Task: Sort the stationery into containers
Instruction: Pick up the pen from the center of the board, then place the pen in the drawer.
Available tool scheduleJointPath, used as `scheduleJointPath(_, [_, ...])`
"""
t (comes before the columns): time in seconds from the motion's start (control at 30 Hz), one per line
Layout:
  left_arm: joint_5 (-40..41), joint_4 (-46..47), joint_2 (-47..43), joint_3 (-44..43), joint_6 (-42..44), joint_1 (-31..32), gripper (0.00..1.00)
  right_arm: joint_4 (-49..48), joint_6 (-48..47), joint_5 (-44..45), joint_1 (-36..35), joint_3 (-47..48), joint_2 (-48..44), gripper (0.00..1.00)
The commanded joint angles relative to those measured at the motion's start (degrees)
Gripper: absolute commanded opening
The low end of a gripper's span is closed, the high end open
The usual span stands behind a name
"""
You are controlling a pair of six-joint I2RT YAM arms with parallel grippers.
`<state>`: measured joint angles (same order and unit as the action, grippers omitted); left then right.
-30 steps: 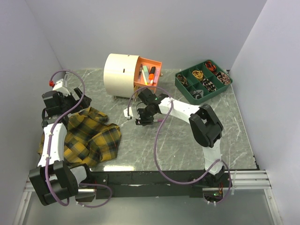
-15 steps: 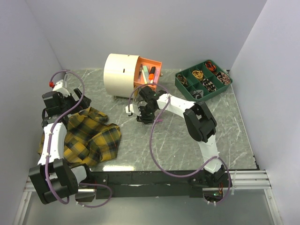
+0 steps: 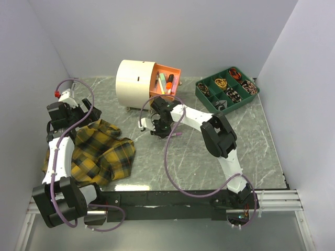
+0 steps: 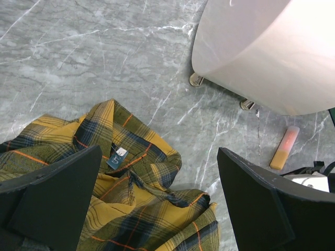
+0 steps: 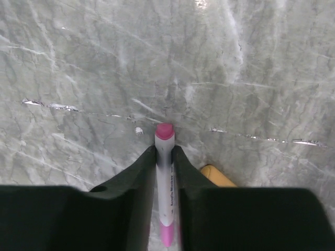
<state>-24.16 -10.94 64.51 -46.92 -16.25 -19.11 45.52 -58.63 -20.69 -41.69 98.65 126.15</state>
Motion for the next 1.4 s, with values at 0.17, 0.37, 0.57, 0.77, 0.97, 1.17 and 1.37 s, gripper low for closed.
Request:
scheduleJointPath(0.17, [-1.2, 2.6, -1.0, 0.6, -0.9, -0.3, 0.99, 3.9, 1.8, -2.9, -2.9, -2.6, -6.7, 0.00])
scheduleJointPath(0.37, [-1.9, 3.8, -1.0, 0.9, -1.9, -0.4, 1.00, 4.6, 8.5, -15.7, -3.8, 2.2, -18.2, 0.00])
scheduleJointPath(0.57, [-3.0, 4.8, -1.2, 1.6, -3.0, -0.2, 0.99, -7.8, 33.2, -23.3, -0.9, 13.3, -20.4, 0.00])
scheduleJointPath(0.77, [-3.0, 4.3, -1.4, 1.0, -3.0, 0.0, 0.99, -32.6, 58.5, -17.1, 6.1, 17.4, -19.9, 0.00])
scheduleJointPath(0.97, [-3.0, 4.3, -1.3, 1.0, -3.1, -0.1, 0.99, -42.3, 67.4, -9.1, 11.8, 22.5, -15.4, 0.00])
scheduleJointPath(1.17, [-2.2, 3.6, -1.1, 0.6, -2.3, -0.1, 0.99, -40.5, 70.4, -2.8, 14.0, 29.6, -7.2, 0.00])
scheduleJointPath(1.37, [-1.9, 3.2, -0.7, 0.6, -1.9, 0.0, 0.99, -40.2, 70.0, 2.8, 14.4, 27.9, -4.9, 0.00])
